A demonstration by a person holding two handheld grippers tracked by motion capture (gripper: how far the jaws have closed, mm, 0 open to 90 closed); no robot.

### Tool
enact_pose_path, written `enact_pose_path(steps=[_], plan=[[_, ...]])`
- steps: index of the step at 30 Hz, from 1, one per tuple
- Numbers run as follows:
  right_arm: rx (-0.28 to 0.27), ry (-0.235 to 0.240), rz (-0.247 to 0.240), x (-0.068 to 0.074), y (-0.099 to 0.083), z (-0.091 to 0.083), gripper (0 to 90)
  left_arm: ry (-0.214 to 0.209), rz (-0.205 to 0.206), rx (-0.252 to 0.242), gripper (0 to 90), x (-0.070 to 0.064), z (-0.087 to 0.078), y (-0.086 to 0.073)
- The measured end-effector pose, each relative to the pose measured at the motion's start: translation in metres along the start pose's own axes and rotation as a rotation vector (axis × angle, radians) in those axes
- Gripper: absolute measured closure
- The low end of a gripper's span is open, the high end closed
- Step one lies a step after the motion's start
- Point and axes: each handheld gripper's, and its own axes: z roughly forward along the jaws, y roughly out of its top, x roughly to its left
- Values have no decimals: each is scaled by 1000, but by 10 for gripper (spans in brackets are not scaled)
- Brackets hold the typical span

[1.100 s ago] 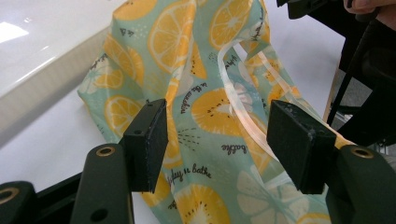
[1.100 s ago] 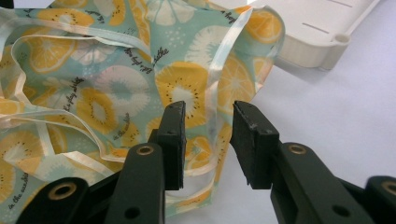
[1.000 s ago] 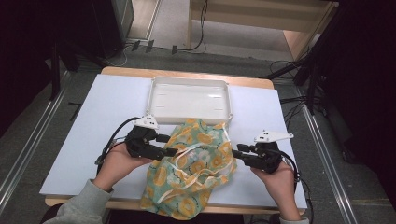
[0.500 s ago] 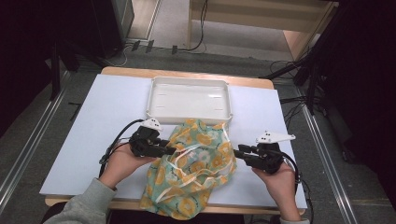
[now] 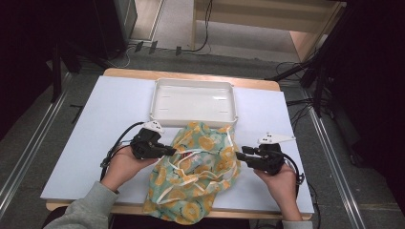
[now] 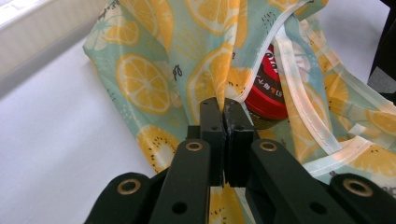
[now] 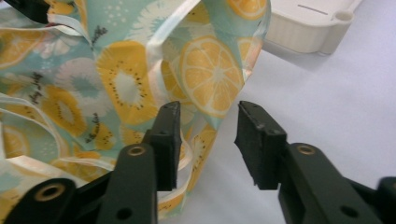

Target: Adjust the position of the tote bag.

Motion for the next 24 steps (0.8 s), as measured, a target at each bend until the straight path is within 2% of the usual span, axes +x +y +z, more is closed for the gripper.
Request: enact_pose_path(steps=[4,7,10,13,16,24], plan=[[13,-6,-2,0,1,7,590,7,6,-4,892,1,-2,-1],[14,14,4,0,2,11,619,5,2,-15,892,2,-3,-1],[24,28,4,0,2,15,675,7,7,-20,892,1,-4,-1],[47,45,6,0,2,19,806,9,5,-29,892,2,-7,-1],[65,52,-7,1,2,19,889,10,-1,-40,893,5,-11,-2],[76,43,-13,0,0,15,900,22,-42,-86,892,16,-33,-10]])
